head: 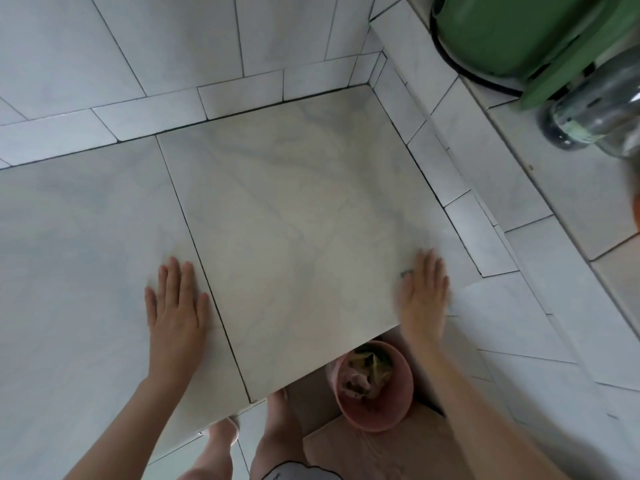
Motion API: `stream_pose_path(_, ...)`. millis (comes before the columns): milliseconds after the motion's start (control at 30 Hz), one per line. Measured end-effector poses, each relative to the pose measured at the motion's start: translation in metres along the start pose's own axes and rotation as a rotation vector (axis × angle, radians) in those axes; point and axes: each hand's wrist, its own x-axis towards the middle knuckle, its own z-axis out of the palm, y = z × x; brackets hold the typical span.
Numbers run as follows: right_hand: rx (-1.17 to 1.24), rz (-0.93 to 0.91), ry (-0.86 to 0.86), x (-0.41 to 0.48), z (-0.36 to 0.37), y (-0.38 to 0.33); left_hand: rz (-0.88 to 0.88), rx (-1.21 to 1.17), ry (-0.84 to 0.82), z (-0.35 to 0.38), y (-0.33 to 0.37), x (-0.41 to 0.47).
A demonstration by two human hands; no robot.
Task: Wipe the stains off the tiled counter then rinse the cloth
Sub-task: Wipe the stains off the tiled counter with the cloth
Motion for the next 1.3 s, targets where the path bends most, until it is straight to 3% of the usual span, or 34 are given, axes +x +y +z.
stream_pose_path(233, 0.095, -0.455, -0.099, -0.135, 0.028, -0.109, 0.087, -0.035, -0.005, 0.003, 0.017, 0.009)
stream_pose_path(400, 0.063, -0.631, -0.185, -0.113, 0.023, -0.084, 0.14, -0.008, -0.002, 0.006, 0.034, 0.023)
stream_pose_path(667, 0.043, -0.111, -0.062, 0.046, -0.015, 0.016, 0.167, 0.047, -0.03, 0.008, 0.034, 0.036)
stream_pose_path(833, 0.044, 0.031, 0.024, 0.09, -0.009, -0.028, 0.181, 0.052, -0.003, 0.006, 0.028, 0.041)
stream_pose_path(967, 0.04, -0.185, 0.03, 0.088, 0.007, -0.11, 0.056, 0.03, 0.032, 0.0, 0.021, 0.059)
stream_pose_path(1100, 0.127, -0.525, -0.032, 0.021, 0.027, -0.183, 0.04, 0.087, 0.053, 0.003, 0.017, 0.063)
stream_pose_path(1300, 0.162, -0.775, -0.074, 0.022, 0.014, -0.168, 0.023, 0.126, 0.09, 0.007, 0.02, 0.061)
